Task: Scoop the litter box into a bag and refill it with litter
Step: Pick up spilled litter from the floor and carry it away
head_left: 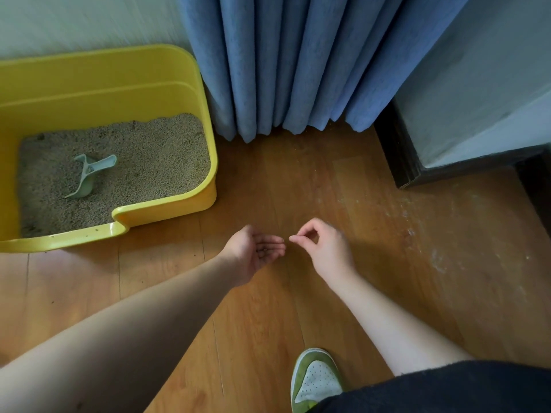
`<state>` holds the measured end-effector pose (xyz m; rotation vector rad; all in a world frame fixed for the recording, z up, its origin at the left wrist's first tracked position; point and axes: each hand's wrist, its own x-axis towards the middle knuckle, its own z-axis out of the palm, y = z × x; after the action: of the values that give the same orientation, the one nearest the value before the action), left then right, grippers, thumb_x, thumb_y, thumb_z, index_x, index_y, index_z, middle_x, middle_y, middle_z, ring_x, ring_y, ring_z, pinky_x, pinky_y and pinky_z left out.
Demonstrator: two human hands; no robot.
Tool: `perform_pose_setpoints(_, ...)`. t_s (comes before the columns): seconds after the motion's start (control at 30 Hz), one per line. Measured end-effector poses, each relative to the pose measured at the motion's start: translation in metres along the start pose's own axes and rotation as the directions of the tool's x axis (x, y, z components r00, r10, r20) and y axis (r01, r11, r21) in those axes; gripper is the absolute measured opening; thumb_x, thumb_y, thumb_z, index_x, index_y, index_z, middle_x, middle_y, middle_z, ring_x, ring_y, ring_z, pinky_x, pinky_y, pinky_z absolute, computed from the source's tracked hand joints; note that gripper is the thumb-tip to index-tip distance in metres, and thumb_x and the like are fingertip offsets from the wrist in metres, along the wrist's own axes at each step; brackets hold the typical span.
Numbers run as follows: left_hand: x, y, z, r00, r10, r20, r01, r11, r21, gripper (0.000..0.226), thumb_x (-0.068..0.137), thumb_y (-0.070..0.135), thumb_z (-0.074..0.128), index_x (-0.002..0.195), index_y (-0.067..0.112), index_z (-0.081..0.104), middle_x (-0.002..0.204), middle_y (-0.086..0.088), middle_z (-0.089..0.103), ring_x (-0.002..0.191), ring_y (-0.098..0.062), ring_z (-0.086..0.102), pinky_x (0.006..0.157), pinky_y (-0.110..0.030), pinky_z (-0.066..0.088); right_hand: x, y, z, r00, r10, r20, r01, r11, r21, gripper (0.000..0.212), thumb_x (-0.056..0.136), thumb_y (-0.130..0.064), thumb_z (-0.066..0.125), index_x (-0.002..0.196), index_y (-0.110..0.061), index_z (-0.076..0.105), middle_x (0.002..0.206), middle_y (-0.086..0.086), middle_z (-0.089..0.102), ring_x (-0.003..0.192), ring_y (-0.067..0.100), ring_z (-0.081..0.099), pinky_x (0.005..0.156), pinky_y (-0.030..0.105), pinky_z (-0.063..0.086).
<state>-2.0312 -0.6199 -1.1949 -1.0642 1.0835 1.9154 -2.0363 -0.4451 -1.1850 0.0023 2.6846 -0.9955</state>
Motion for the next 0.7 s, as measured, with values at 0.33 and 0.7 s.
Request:
perform_pose_setpoints(0.33, -0.010, 0.019, -0.057, 0.997, 0.019, -0.075, -0.022, 0.999, -0.038, 0.052, 0.101, 0.020, 0.024, 0.101, -0.011, 0.065, 0.101, -0.027, 0.068, 0.087, -0.031, 0.067, 0.073, -0.030, 0.056, 0.029, -0.007, 0.022, 0.996, 0.056, 0.063, -0.052, 0.996, -0.072, 0.013, 0.084, -0.037, 0.071, 0.080, -0.025, 0.067, 0.079, -0.013, 0.064, 0.072, 0.007, 0.057, 0.061, 0.018, 0.040)
perform_pose_setpoints(0.7, -0.015, 0.016, -0.101, 0.994, 0.019, -0.105, -0.033, 0.990, -0.136, 0.052, 0.099, 0.021, 0.025, 0.099, -0.010, 0.066, 0.097, -0.026, 0.070, 0.080, -0.028, 0.071, 0.063, -0.026, 0.059, 0.060, -0.029, 0.088, 0.962, -0.167, 0.217, 0.205, 0.965, -0.163, 0.028, 0.088, -0.027, 0.064, 0.116, -0.021, 0.065, 0.109, -0.001, 0.066, 0.100, 0.022, 0.057, 0.088, 0.037, 0.048)
